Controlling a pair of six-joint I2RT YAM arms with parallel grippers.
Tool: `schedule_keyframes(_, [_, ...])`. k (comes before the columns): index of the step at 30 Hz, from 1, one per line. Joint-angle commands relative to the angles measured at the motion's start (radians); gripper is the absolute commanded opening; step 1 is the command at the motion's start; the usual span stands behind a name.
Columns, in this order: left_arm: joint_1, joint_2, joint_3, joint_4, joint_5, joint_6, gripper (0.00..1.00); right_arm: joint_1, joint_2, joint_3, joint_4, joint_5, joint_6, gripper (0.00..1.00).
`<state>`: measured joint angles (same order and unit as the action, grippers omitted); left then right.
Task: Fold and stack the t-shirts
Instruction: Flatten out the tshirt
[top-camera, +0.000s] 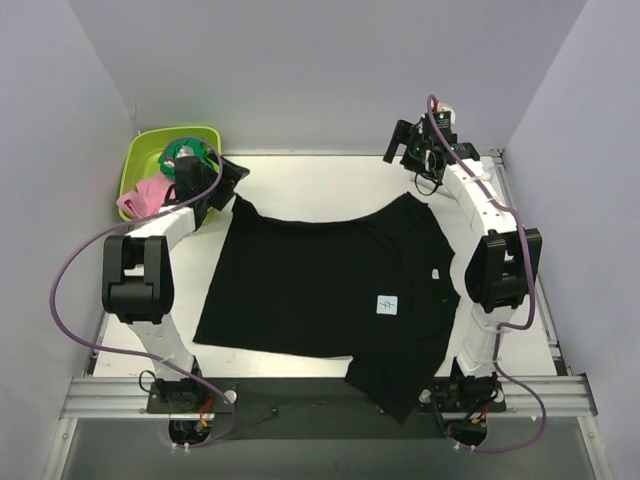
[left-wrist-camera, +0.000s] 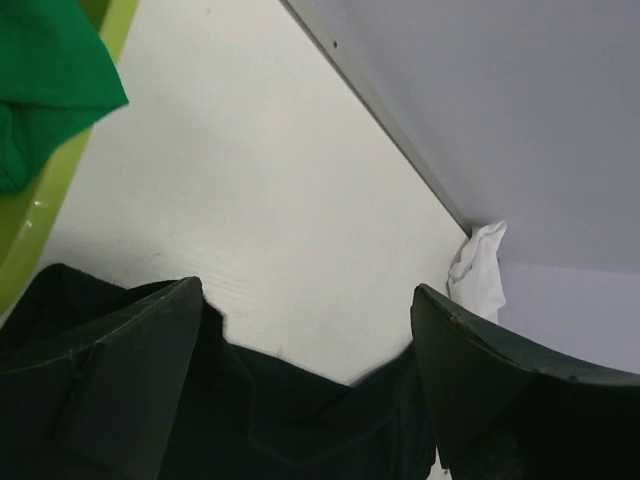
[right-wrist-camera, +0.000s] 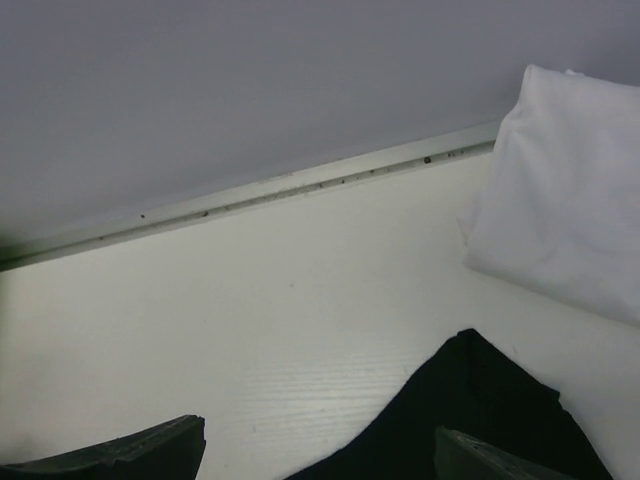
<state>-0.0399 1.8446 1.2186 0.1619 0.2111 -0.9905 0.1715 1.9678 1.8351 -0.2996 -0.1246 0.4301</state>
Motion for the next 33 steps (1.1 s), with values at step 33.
schedule_keyframes(33, [-0.411, -0.558, -0.479, -0.743, -0.335, 0.176, 0.98, 0.735, -0.894, -1.092, -0.385, 0.428, 0.504, 0.99])
